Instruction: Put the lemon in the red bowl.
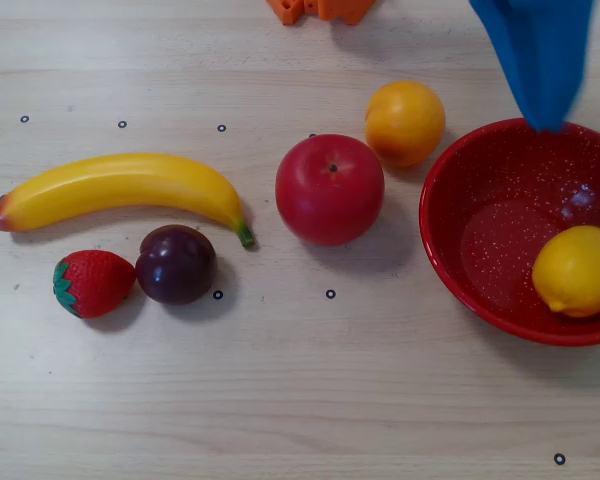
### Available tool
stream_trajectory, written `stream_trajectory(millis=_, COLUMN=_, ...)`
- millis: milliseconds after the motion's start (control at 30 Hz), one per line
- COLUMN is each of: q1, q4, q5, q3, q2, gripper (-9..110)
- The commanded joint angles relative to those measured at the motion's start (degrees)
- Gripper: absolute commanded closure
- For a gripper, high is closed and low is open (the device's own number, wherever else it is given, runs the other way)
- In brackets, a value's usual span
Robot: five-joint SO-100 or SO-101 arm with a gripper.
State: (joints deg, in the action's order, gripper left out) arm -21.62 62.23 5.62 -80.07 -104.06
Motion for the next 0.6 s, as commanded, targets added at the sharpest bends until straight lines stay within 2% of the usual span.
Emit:
stream_trajectory(millis=0, q1=4.3, q4=0.2, q5=0.2, q3=-0.9, q2=-11.0, gripper=101)
stream_trajectory(millis=233, q1=14.9, q4=3.0, q5=3.2, q3=-21.5, q2=-30.1, gripper=101)
stream_trajectory(millis=567, q1=25.2, q4=-3.8, q5=3.7, q3=-51.9, q2=-55.4, gripper=101)
